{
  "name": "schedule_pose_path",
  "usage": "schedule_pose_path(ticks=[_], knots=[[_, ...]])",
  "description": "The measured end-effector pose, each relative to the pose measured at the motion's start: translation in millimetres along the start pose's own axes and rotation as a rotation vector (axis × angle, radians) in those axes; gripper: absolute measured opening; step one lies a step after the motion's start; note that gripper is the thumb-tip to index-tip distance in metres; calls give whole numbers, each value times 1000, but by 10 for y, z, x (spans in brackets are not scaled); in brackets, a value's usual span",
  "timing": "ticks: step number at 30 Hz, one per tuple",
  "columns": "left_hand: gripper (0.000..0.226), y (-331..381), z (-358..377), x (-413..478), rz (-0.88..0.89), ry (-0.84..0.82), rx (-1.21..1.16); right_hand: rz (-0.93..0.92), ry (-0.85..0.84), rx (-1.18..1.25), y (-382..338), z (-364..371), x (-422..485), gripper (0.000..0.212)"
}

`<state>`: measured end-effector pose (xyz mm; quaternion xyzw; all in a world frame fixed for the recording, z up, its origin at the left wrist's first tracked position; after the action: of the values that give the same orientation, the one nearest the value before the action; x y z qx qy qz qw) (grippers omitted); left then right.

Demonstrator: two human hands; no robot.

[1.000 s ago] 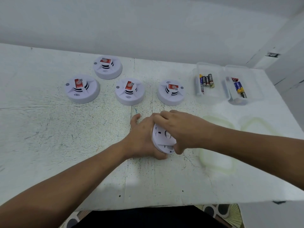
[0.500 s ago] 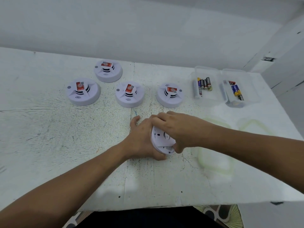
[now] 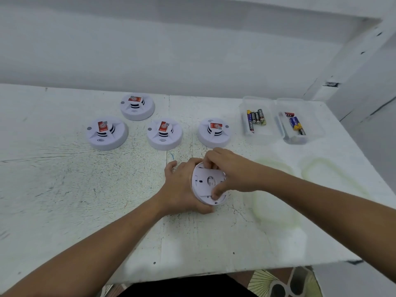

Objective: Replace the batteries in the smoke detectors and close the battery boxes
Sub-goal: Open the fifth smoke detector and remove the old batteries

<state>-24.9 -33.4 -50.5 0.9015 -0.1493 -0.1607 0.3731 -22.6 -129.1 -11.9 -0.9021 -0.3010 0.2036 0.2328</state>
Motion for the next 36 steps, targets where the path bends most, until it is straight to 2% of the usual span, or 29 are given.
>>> schedule_pose_path(ticks=[4, 15, 21, 28, 33, 36], knots=[[81, -1, 6, 5, -9, 43, 11, -18, -26, -17, -6, -8, 62, 57], [85, 25, -19, -49, -38, 51, 6, -64, -17, -31, -76, -24, 84, 65], [86, 69, -38, -92, -40, 50, 28, -48, 50, 2, -96, -70, 25, 61], [105, -5, -34, -93, -75, 75, 110, 33, 236, 146, 4, -62, -203, 56], [107, -110, -108, -144, -119, 105, 56, 139, 476, 415, 175, -78, -337, 40], [113, -171, -186, -211, -126, 183, 47, 212, 605, 390, 245, -136, -406, 42]])
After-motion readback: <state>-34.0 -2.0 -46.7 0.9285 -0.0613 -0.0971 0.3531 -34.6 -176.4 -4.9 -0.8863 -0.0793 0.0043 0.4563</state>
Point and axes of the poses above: each hand's wrist, its own x-axis towards the middle knuckle, its own z-axis out of the palm, y = z × x, the point moved 8 cm from there along x, towards the middle knuckle, and after that the axes turned 15 degrees about -z, right-handed, at the moved point
